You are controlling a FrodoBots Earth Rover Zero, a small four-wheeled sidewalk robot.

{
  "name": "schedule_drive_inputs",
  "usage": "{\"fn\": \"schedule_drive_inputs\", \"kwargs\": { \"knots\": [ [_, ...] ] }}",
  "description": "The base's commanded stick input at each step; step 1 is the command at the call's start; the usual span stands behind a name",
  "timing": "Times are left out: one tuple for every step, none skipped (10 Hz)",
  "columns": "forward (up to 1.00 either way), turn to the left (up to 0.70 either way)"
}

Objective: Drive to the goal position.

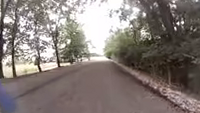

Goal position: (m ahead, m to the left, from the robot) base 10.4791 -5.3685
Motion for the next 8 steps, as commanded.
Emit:
{"fn": "schedule_drive_inputs", "kwargs": {
  "knots": [
    [0.45, 0.00],
    [0.45, 0.00],
    [0.45, 0.00],
    [0.45, 0.00],
    [0.45, 0.00],
    [0.45, 0.00],
    [0.45, 0.00],
    [0.45, 0.00]
  ]
}}
